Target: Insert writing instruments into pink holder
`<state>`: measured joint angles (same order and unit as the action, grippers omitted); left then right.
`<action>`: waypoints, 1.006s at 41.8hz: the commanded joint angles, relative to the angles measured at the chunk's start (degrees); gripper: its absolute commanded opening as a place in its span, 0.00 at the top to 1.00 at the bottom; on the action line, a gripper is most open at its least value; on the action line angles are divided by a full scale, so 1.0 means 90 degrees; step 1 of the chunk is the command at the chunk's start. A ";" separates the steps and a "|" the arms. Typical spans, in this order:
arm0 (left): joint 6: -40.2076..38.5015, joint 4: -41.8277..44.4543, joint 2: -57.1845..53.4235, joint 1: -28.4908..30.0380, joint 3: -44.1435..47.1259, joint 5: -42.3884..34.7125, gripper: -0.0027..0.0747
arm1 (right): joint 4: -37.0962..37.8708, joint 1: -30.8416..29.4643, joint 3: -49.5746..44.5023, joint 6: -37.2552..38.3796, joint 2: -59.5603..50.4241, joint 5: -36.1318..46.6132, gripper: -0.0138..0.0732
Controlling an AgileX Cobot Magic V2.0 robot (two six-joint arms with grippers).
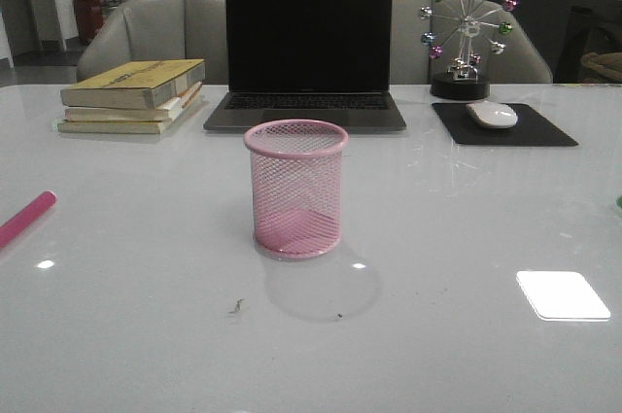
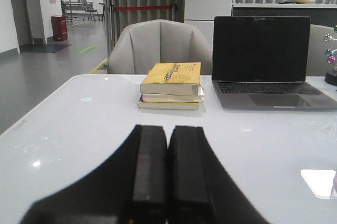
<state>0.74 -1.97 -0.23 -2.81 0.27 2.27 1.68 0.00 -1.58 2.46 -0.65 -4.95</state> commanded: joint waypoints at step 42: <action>-0.0024 -0.0018 -0.0123 -0.0032 -0.0668 -0.0803 0.85 | 0.0035 -0.0022 0.0891 -0.0053 -0.0118 0.0641 0.77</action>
<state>0.74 -1.97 -0.23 -2.81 -1.09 0.00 1.68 0.00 0.53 2.46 -0.65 -2.81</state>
